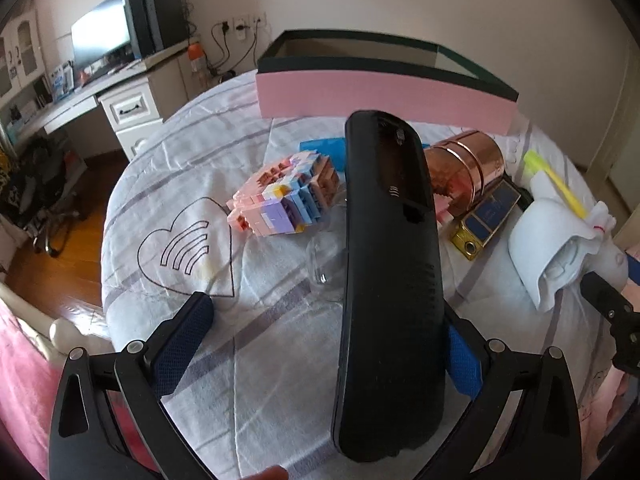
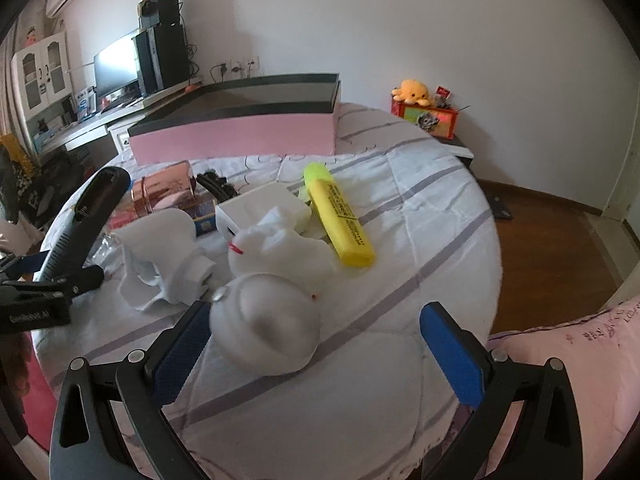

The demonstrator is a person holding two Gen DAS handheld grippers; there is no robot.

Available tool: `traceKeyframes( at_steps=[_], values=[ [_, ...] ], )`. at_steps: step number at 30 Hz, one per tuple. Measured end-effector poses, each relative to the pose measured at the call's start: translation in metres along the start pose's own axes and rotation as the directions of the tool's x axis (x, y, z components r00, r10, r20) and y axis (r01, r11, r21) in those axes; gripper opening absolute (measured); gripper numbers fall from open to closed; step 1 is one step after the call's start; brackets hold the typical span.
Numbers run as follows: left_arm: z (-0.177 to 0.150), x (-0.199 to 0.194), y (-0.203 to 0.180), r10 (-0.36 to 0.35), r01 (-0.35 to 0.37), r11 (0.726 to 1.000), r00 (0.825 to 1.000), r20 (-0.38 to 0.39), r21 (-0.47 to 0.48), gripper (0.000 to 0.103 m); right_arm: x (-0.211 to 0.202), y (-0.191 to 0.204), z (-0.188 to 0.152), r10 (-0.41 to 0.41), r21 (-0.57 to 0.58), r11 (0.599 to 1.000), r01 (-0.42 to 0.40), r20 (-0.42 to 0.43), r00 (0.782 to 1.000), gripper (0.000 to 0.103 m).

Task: Organize rigid objects
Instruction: 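Grasp the black speaker with the left tool while the right tool grasps the white toy, then carry the black speaker and white toy into the pink box and release both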

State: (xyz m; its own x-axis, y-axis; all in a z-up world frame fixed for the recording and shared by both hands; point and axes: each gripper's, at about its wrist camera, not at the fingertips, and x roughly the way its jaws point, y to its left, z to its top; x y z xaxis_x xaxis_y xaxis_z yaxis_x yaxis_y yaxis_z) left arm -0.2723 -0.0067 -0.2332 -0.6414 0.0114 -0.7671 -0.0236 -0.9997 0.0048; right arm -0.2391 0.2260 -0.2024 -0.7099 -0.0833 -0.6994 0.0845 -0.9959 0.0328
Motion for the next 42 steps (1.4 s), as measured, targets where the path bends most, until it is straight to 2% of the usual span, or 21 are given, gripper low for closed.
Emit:
traceKeyframes(
  at_steps=[4, 7, 9, 14, 15, 16, 18, 21, 22, 37, 40, 42],
  values=[
    [-0.007, -0.002, -0.002, 0.007, -0.008, 1.0, 0.997, 0.074, 0.008, 0.103, 0.001, -0.006, 0.002, 0.044, 0.032, 0.999, -0.044, 0.013, 0.999, 0.103],
    [-0.005, -0.006, 0.0, -0.017, 0.017, 1.0, 0.998, 0.062, 0.005, 0.103, 0.0, -0.006, 0.003, 0.071, 0.048, 0.996, -0.072, 0.025, 0.997, 0.103],
    [-0.005, -0.007, -0.003, -0.005, 0.004, 1.0, 0.998, 0.06, 0.013, 0.101, 0.0, -0.005, 0.005, 0.088, 0.05, 0.995, -0.089, 0.028, 0.996, 0.103],
    [-0.001, -0.012, -0.008, -0.03, 0.026, 0.998, 0.998, 0.062, 0.062, 0.08, 0.0, -0.005, 0.007, 0.097, 0.042, 0.994, -0.098, 0.026, 0.995, 0.089],
    [-0.001, -0.014, -0.009, -0.041, 0.036, 0.997, 0.997, 0.067, 0.071, 0.069, 0.0, -0.005, 0.007, 0.101, 0.042, 0.994, -0.101, 0.024, 0.995, 0.084],
    [0.0, -0.016, -0.009, -0.048, 0.042, 0.996, 0.997, 0.066, 0.078, 0.06, 0.001, -0.005, 0.008, 0.108, 0.043, 0.993, -0.109, 0.017, 0.994, 0.073],
    [0.0, -0.019, -0.011, -0.075, 0.069, 0.993, 0.995, 0.061, 0.097, 0.049, 0.001, -0.005, 0.008, 0.118, 0.041, 0.992, -0.119, 0.016, 0.993, 0.067],
    [0.001, -0.021, -0.008, -0.088, 0.082, 0.992, 0.994, 0.06, 0.092, 0.049, 0.0, -0.004, 0.009, 0.141, 0.037, 0.989, -0.142, 0.015, 0.99, 0.055],
    [0.001, -0.021, -0.007, -0.1, 0.095, 0.992, 0.994, 0.052, 0.089, 0.049, 0.0, -0.003, 0.009, 0.144, 0.032, 0.989, -0.144, 0.012, 0.99, 0.047],
    [0.006, -0.05, 0.003, -0.179, 0.168, 0.98, 0.978, 0.105, 0.111, 0.049, -0.022, -0.002, 0.024, 0.114, 0.016, 0.993, -0.115, 0.069, 0.991, 0.047],
    [0.007, -0.049, 0.006, -0.203, 0.194, 0.976, 0.975, 0.095, 0.099, 0.049, -0.022, 0.002, 0.031, 0.127, 0.013, 0.992, -0.128, 0.072, 0.989, 0.047],
    [0.007, -0.042, 0.009, -0.216, 0.212, 0.974, 0.975, 0.05, 0.082, 0.049, -0.021, 0.005, 0.035, 0.138, 0.009, 0.99, -0.139, 0.072, 0.988, 0.047]
  ],
)
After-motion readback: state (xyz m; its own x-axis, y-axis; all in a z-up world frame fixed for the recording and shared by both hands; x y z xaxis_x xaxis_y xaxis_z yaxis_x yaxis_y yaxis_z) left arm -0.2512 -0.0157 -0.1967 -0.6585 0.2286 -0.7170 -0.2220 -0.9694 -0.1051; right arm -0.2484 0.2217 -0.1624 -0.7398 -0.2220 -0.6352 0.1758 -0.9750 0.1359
